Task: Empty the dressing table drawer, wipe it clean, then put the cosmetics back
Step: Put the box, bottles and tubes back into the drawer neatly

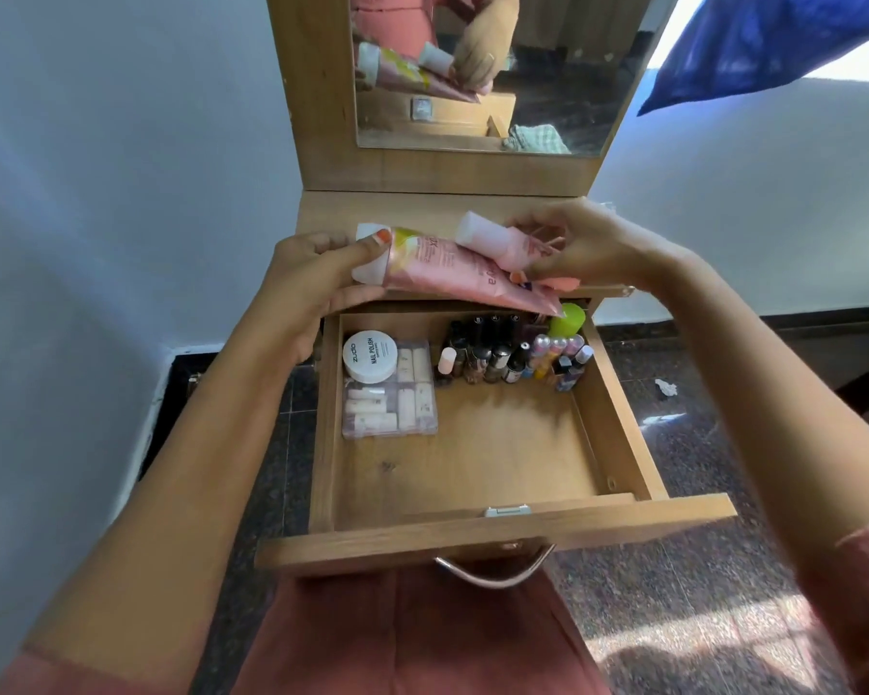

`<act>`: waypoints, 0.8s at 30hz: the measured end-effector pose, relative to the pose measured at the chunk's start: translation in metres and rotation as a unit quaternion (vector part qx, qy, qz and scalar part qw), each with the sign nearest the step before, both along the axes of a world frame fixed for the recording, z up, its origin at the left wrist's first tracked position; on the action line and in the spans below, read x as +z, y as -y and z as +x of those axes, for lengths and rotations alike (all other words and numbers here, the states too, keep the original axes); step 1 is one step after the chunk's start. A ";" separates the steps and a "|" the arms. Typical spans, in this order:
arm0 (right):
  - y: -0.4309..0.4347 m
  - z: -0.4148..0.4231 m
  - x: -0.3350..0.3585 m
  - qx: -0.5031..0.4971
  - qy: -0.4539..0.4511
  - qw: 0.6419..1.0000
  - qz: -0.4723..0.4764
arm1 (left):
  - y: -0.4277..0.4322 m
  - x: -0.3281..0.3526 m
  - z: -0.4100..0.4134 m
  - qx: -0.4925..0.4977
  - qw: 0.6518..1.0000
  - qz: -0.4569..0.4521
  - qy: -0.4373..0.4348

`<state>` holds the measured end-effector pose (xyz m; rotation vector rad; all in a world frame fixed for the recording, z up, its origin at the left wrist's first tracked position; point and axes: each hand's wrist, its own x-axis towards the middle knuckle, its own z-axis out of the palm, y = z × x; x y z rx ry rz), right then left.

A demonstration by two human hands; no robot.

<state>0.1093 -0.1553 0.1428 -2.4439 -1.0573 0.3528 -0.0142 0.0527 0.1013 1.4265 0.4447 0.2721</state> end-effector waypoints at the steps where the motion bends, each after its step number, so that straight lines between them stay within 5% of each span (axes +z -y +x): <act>1: 0.003 -0.005 -0.004 -0.002 -0.006 1.000 -0.004 | 0.003 -0.003 -0.006 -0.002 1.000 -0.002 -0.004; 24: 0.063 -0.057 -0.111 -0.049 -0.150 0.980 -0.120 | 0.081 -0.100 -0.041 -0.087 0.983 -0.028 -0.162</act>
